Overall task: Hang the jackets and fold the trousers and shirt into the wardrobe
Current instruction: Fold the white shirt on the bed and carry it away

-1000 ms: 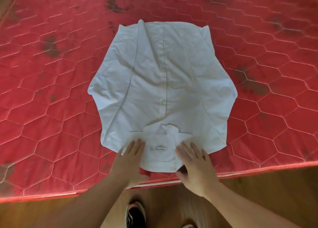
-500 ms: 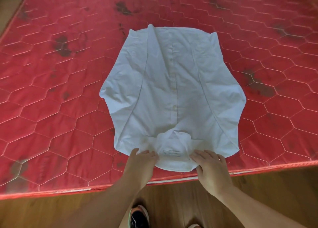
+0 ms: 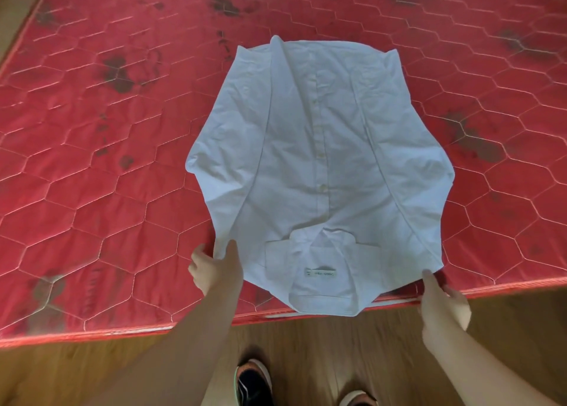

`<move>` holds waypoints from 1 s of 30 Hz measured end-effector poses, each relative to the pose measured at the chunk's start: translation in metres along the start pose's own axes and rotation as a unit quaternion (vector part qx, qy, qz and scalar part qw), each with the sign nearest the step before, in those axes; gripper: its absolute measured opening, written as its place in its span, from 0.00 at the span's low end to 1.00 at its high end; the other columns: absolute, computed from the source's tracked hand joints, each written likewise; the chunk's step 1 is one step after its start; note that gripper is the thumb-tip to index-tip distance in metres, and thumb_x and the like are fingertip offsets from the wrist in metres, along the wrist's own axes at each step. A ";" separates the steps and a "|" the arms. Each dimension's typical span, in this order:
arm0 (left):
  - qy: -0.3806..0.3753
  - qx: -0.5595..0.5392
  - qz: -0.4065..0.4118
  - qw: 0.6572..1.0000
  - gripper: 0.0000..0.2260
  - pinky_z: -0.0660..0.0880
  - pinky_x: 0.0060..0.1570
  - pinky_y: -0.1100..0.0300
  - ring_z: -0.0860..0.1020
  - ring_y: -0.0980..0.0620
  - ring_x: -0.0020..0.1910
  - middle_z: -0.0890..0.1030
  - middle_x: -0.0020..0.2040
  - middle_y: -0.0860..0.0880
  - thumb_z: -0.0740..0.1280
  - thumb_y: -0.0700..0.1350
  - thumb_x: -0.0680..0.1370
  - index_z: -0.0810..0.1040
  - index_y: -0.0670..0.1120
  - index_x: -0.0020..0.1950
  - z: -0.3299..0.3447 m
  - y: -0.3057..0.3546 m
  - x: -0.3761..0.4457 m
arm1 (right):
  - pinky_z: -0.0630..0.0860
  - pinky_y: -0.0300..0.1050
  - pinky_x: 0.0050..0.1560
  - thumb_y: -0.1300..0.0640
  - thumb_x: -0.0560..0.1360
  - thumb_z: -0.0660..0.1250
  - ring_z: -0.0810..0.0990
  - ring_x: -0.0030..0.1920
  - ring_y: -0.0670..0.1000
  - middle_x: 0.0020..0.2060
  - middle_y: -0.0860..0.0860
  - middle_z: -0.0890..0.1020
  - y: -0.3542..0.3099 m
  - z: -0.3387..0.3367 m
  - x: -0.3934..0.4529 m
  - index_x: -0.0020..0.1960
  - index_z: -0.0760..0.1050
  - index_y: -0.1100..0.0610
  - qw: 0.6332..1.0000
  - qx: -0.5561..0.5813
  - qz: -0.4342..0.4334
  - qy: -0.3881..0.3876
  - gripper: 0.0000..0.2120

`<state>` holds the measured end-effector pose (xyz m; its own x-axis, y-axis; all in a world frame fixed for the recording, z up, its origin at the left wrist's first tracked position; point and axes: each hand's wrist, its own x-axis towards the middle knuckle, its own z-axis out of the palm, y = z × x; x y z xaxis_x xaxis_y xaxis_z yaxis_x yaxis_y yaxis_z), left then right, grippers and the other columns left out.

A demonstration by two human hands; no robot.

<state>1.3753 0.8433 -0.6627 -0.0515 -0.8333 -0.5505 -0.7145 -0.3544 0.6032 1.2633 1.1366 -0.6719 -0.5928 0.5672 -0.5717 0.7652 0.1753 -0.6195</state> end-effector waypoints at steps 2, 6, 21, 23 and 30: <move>-0.025 -0.039 -0.010 0.999 0.22 0.75 0.39 0.55 0.78 0.45 0.47 0.78 0.54 0.45 0.67 0.55 0.76 0.71 0.45 0.66 -0.001 0.001 0.011 | 0.79 0.50 0.43 0.41 0.70 0.72 0.83 0.42 0.53 0.41 0.52 0.83 -0.006 -0.003 0.012 0.51 0.78 0.58 1.000 0.016 0.021 0.003 0.21; -0.055 -0.024 0.001 0.998 0.13 0.80 0.39 0.49 0.78 0.46 0.39 0.79 0.42 0.47 0.64 0.53 0.78 0.78 0.46 0.54 -0.005 0.002 0.025 | 0.74 0.42 0.32 0.40 0.69 0.74 0.84 0.36 0.47 0.38 0.48 0.83 -0.019 -0.006 0.021 0.40 0.75 0.53 0.999 0.024 -0.003 -0.027 0.17; -0.076 -0.040 -0.004 0.996 0.02 0.81 0.49 0.46 0.82 0.44 0.45 0.82 0.41 0.49 0.71 0.46 0.74 0.82 0.49 0.45 -0.010 0.013 0.045 | 0.63 0.41 0.25 0.59 0.71 0.65 0.66 0.26 0.49 0.27 0.50 0.71 -0.072 0.019 0.022 0.37 0.73 0.56 0.970 -0.082 -0.220 -0.068 0.05; -0.045 -0.036 -0.001 0.998 0.09 0.79 0.38 0.53 0.79 0.47 0.41 0.80 0.42 0.50 0.72 0.44 0.71 0.79 0.48 0.51 -0.009 0.017 0.041 | 0.61 0.42 0.28 0.61 0.71 0.65 0.64 0.27 0.50 0.26 0.50 0.68 -0.081 0.031 0.007 0.33 0.68 0.58 0.941 -0.089 -0.315 -0.079 0.09; -0.349 0.005 0.222 0.911 0.21 0.76 0.38 0.59 0.77 0.52 0.48 0.76 0.50 0.53 0.73 0.35 0.70 0.74 0.57 0.54 0.040 0.052 -0.040 | 0.61 0.34 0.30 0.69 0.68 0.68 0.63 0.28 0.46 0.26 0.47 0.66 -0.096 0.087 -0.061 0.33 0.67 0.58 0.847 -0.083 -0.493 -0.178 0.12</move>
<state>1.3122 0.8751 -0.6320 -0.7646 -0.4204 -0.4885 -0.5212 -0.0425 0.8524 1.2045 1.0152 -0.6240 -0.9801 -0.1953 0.0363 -0.1401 0.5501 -0.8232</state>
